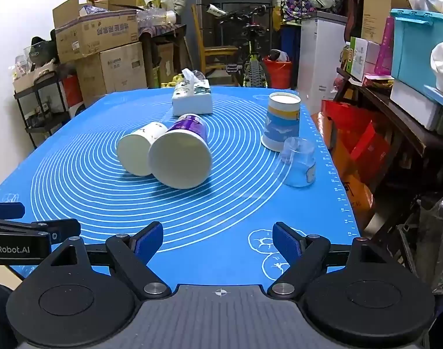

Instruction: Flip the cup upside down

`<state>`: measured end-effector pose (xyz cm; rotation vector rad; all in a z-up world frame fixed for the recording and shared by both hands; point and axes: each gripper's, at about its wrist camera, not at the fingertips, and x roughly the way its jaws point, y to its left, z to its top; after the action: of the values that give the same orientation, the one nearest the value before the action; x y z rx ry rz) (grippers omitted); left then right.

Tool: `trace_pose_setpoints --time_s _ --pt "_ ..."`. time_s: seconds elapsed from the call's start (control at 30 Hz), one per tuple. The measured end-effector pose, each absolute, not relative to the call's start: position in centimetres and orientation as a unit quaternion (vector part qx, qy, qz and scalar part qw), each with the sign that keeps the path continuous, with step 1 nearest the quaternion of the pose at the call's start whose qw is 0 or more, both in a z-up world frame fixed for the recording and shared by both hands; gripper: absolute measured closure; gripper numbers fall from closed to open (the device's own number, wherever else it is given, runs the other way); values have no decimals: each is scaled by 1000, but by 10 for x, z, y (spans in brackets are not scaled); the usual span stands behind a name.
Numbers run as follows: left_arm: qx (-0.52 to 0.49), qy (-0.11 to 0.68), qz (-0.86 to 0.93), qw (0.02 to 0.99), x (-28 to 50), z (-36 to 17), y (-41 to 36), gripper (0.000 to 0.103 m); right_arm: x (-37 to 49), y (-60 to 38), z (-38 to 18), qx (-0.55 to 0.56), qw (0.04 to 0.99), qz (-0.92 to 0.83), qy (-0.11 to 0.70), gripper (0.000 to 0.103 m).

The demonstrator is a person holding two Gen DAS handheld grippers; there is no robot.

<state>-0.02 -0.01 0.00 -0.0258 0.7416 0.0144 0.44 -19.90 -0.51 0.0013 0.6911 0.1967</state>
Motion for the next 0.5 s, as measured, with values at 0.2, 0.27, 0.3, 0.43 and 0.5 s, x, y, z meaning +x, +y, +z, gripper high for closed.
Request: trace_pose_setpoints --time_s 0.2,0.27,0.3,0.43,0.5 --pt "-13 365 10 931 0 -1 0 2 5 -199 -6 9 936 97 339 18" --pt "-13 365 9 931 1 0 -2 2 5 -201 -4 10 935 98 340 18" --pt "-12 366 9 931 2 0 -2 2 6 -201 -3 9 935 98 340 18" --pt "-14 366 10 930 3 0 -1 2 7 -199 -7 0 935 96 342 18" --pt "-12 366 10 931 2 0 -1 2 6 -199 -7 -1 935 96 342 18"
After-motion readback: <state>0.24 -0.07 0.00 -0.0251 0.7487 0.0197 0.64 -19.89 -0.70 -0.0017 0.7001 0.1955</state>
